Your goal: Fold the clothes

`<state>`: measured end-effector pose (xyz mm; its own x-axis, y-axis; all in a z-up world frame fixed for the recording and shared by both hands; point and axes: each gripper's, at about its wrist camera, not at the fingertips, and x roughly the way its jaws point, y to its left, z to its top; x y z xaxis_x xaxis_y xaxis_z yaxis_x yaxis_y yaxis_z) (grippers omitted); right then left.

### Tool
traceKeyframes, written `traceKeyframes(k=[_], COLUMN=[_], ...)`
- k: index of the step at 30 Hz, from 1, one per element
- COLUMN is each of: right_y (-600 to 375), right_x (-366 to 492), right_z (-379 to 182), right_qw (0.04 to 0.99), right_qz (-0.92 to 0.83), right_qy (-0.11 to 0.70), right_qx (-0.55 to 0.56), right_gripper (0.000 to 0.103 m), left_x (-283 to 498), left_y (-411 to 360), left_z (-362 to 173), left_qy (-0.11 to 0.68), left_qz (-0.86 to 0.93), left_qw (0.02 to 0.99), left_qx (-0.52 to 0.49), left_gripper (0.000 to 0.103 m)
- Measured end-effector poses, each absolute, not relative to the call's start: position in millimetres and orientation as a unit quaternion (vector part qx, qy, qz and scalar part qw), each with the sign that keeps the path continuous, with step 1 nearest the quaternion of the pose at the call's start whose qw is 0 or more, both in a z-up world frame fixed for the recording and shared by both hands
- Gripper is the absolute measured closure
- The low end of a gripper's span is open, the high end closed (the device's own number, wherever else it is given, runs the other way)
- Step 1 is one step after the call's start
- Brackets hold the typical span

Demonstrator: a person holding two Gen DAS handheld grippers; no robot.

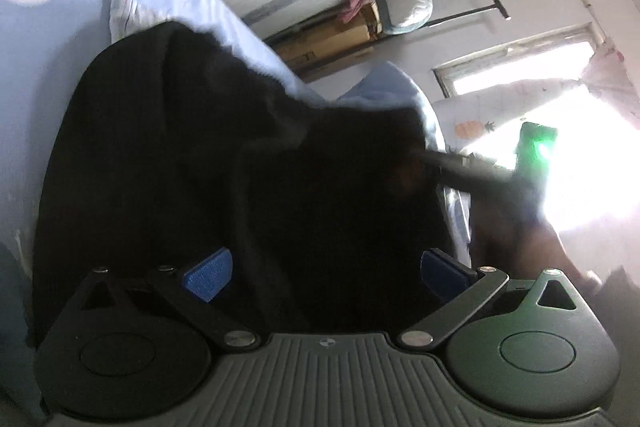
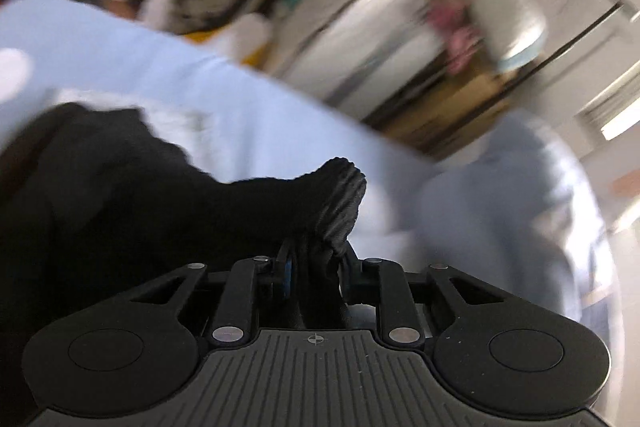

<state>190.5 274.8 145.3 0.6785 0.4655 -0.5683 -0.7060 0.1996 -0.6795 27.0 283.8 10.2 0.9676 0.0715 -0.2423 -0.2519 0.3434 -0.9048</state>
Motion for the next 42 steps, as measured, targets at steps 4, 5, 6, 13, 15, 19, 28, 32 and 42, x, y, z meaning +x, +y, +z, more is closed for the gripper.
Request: traceKeyframes(k=[4,5,6,13,15,19,28,32,42], right_y=[304.7,310.7,316.3,311.5,290.9,234.4,58.6,-11.7,-155.5], right_x=[208.4,211.0,212.6,189.9,185.0,167.0,70.9,2.2,-179.0], right_z=[115.2,102.9,90.1,99.4,125.0,179.4,255.8,263.8,221.4], right_qw=[0.775,0.775,0.774,0.812,0.831,0.866,0.932,0.956,0.991], right_qz=[0.318,0.303,0.289,0.272,0.274,0.269,0.216,0.179,0.076], right_qy=[0.088,0.084,0.077,0.018,0.018,0.027,0.057,0.070,0.103], right_qx=[-0.539,-0.549,-0.558,-0.516,-0.484,-0.420,-0.284,-0.223,-0.038], right_gripper=[0.063,0.051,0.030,0.000,0.000,0.000,0.000,0.000,0.000], left_x=[31.4,32.2,32.7,29.0,28.6,28.7,28.5,25.0,-4.7], left_y=[284.7,284.7,284.8,290.8,290.8,288.1,289.1,287.2,269.1], left_z=[6.0,5.7,5.3,-1.9,-1.4,3.1,19.3,32.8,82.8], left_qy=[0.090,0.091,0.093,0.101,0.102,0.103,0.086,0.069,0.018], left_qz=[0.091,0.090,0.089,0.094,0.095,0.093,0.075,0.050,-0.036], left_qw=[0.812,0.813,0.813,0.803,0.804,0.809,0.823,0.833,0.866], left_qx=[-0.569,-0.568,-0.567,-0.580,-0.578,-0.571,-0.557,-0.547,-0.499], left_gripper=[0.000,0.000,0.000,0.000,0.000,0.000,0.000,0.000,0.000])
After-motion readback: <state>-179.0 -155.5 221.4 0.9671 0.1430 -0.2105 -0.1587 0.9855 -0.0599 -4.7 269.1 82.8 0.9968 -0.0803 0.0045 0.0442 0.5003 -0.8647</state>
